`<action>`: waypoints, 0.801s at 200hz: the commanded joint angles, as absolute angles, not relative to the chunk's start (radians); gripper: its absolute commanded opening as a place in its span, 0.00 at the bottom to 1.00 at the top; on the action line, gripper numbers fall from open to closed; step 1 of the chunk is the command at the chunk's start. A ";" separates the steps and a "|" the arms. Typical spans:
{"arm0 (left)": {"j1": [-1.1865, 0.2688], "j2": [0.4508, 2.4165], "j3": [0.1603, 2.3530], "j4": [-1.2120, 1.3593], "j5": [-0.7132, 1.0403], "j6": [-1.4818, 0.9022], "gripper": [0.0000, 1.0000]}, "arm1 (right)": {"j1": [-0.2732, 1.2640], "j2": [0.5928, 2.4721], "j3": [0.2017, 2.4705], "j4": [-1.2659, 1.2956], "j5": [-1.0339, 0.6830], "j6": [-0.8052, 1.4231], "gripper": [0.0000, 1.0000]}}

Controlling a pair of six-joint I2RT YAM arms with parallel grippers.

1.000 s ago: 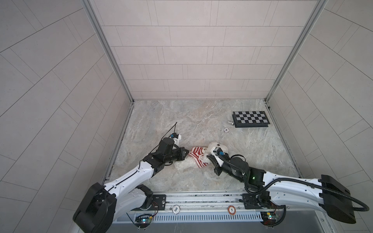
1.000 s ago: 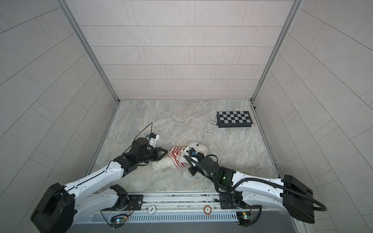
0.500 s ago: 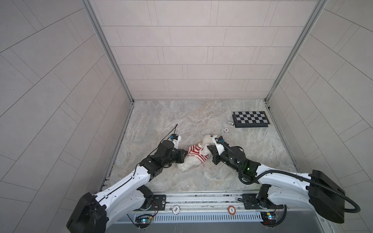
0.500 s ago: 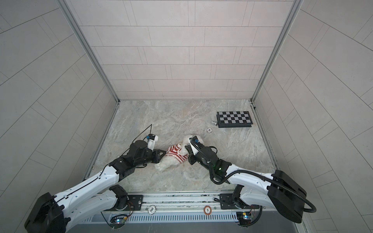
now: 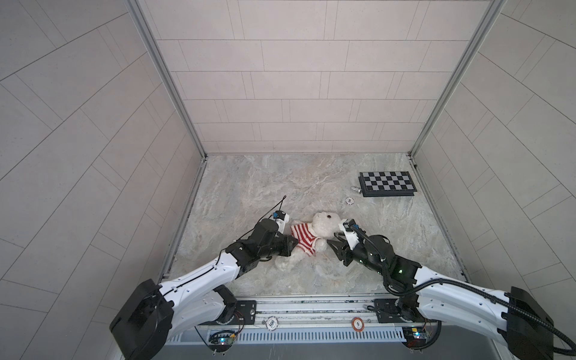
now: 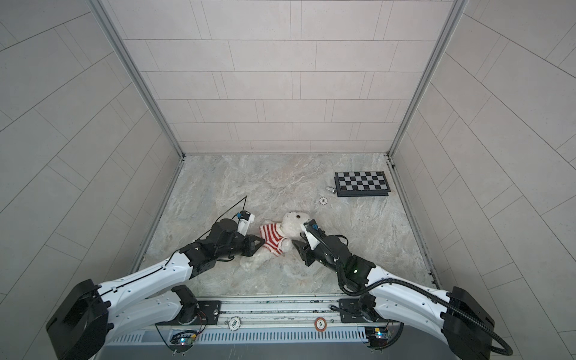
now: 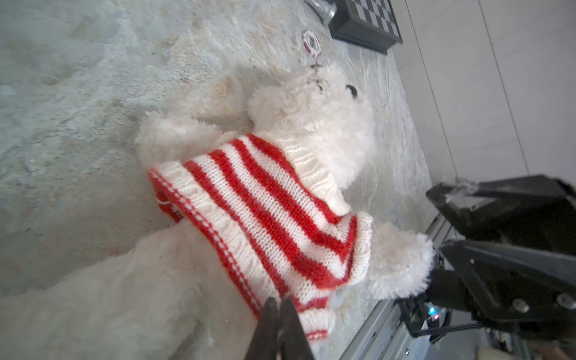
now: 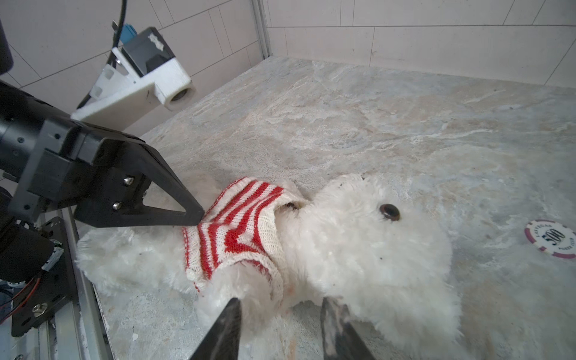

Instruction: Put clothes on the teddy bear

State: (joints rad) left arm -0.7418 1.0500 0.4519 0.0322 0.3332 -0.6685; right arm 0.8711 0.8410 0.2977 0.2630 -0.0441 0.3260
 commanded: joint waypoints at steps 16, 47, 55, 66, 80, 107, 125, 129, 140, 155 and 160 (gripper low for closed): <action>-0.790 1.009 0.451 -0.018 0.324 -0.646 0.35 | 0.870 0.888 0.368 0.202 -0.078 0.331 0.46; -0.781 0.936 0.513 -0.182 0.275 -0.558 0.35 | 0.882 0.984 0.437 0.234 -0.124 0.325 0.44; -0.768 0.934 0.542 -0.216 0.275 -0.534 0.35 | 0.892 1.009 0.450 0.245 -0.127 0.321 0.44; -0.741 0.942 0.577 -0.247 0.284 -0.510 0.34 | 0.903 1.046 0.462 0.261 -0.130 0.320 0.43; -0.692 0.972 0.617 -0.255 0.311 -0.487 0.33 | 0.916 1.099 0.462 0.293 -0.135 0.329 0.39; -0.620 1.079 0.705 -0.221 0.337 -0.449 0.33 | 0.934 1.174 0.431 0.359 -0.132 0.358 0.30; -0.618 1.179 0.775 -0.198 0.359 -0.426 0.33 | 0.937 1.202 0.396 0.387 -0.105 0.380 0.22; -0.618 1.201 0.790 -0.196 0.365 -0.425 0.33 | 0.936 1.205 0.389 0.388 -0.100 0.387 0.21; -0.618 1.253 0.817 -0.192 0.378 -0.419 0.33 | 0.935 1.206 0.373 0.378 -0.080 0.392 0.17; -0.618 1.308 0.828 -0.192 0.382 -0.407 0.34 | 0.933 1.186 0.348 0.351 -0.037 0.403 0.15; -0.620 1.321 0.828 -0.190 0.384 -0.404 0.34 | 0.930 1.177 0.339 0.346 -0.024 0.406 0.15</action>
State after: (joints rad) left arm -0.6197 1.2633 0.8074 -0.1879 0.3542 -0.4507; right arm 0.9314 1.1995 0.3767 0.3485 -0.1040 0.3714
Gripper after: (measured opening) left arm 0.336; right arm 0.155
